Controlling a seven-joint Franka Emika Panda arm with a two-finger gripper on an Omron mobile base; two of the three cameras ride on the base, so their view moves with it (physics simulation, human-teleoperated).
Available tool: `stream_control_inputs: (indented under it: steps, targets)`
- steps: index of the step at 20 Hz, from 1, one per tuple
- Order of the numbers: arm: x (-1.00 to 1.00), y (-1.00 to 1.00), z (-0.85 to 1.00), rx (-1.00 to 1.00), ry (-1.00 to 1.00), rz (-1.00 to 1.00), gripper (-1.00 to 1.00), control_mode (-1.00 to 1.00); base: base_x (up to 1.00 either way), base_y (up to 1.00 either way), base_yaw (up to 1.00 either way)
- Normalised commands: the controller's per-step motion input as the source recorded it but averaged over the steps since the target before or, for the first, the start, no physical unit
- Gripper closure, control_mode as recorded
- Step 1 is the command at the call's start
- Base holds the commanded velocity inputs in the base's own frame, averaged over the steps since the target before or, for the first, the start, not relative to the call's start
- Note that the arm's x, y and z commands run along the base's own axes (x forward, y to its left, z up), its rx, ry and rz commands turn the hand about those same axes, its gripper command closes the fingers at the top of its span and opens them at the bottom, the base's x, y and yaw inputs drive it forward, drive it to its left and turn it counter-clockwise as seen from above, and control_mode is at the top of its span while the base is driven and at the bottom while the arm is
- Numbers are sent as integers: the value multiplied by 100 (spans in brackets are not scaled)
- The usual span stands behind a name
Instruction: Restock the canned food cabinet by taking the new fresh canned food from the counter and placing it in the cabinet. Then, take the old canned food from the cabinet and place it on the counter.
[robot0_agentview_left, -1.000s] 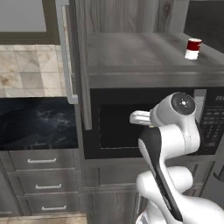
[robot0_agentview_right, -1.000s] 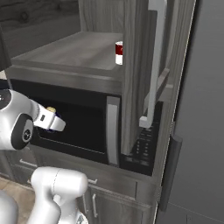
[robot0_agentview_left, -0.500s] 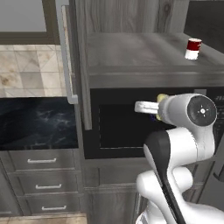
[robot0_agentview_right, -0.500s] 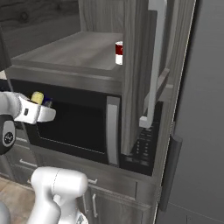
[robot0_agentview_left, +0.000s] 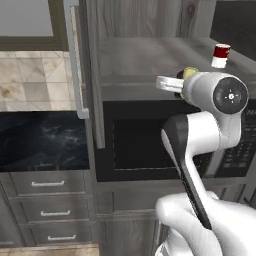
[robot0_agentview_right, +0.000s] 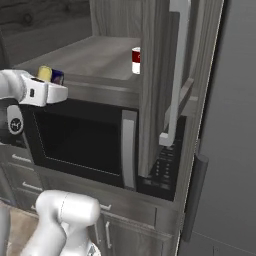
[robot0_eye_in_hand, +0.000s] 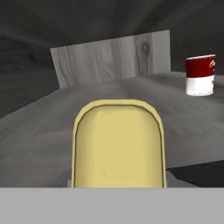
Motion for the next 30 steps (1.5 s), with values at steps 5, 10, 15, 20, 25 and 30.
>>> stream_control_inputs:
  steps: [5,10,15,20,25,30]
  targets:
    - [85,-46,64,3,23,0,100,-100,0,0,0]
    - [20,-1,-1,0,3,0,100,-100,0,0,0]
    - [68,-6,-18,0,0,0,100,-100,0,0,0]
    - [98,-4,-18,0,5,0,100,-100,0,0,0]
    - [100,-22,-10,0,10,0,100,-100,0,0,0]
    - [71,-44,-40,0,7,0,100,-100,0,0,0]
